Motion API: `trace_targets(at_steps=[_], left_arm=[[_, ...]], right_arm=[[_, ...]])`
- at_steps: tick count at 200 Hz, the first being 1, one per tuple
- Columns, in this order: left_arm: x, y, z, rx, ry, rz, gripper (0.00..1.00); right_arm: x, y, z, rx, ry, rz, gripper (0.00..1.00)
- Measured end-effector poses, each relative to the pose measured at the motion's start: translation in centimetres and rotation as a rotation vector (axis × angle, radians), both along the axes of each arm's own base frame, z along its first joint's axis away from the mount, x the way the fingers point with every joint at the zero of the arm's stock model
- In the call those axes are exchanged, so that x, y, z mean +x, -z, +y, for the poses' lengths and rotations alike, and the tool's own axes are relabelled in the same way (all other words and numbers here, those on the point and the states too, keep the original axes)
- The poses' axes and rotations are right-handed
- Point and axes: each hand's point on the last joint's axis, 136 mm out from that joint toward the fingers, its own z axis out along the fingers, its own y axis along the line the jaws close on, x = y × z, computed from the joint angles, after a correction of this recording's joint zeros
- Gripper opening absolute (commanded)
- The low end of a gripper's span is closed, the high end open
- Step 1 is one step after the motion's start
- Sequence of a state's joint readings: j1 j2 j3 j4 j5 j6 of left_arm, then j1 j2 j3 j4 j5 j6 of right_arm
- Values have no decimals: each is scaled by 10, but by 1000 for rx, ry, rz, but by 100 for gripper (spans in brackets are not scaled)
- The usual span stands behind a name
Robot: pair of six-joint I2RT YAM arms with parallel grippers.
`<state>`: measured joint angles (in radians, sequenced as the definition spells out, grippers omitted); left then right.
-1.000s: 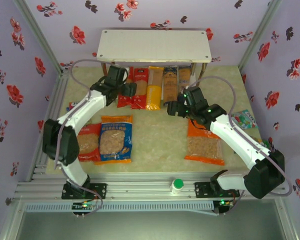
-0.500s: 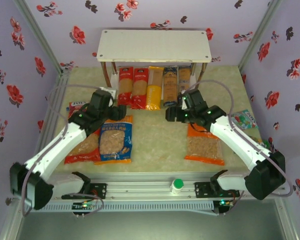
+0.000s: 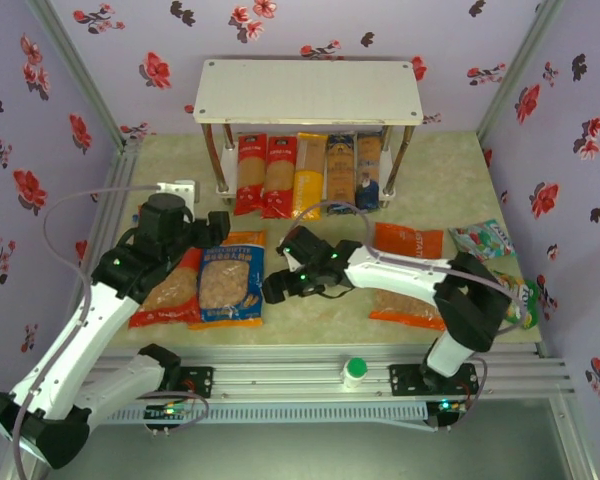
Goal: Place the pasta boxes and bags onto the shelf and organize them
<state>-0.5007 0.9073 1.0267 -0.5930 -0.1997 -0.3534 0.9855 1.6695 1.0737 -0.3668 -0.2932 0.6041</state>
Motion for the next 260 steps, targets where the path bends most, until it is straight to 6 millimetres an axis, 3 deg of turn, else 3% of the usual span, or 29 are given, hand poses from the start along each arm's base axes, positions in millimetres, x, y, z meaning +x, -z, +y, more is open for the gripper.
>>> trace_targets(at_steps=[45,84,123,155,182,221,260], left_arm=[[-7,-4,6,-7,-10,-5,83],[-8,-4,8,-7,-14,-5,83],[-6,-4,12,-7,-29,-5,83],[-6,0,14,-3,-35,2,83],[-4,8,14,9,-38,26,82],[1,20,12,32,-39,68,82],[2,33,13,50,-43,104,81]], right_arm=[[3,29,42,-4,-21,48,89],[7,42,57,0,-11,78,87],[12,43,76,42,-14,103,70],[10,41,82,70,-23,117,43],[13,39,84,85,-15,115,31],[16,26,68,85,-3,70,0],[17,24,26,22,51,68,0]])
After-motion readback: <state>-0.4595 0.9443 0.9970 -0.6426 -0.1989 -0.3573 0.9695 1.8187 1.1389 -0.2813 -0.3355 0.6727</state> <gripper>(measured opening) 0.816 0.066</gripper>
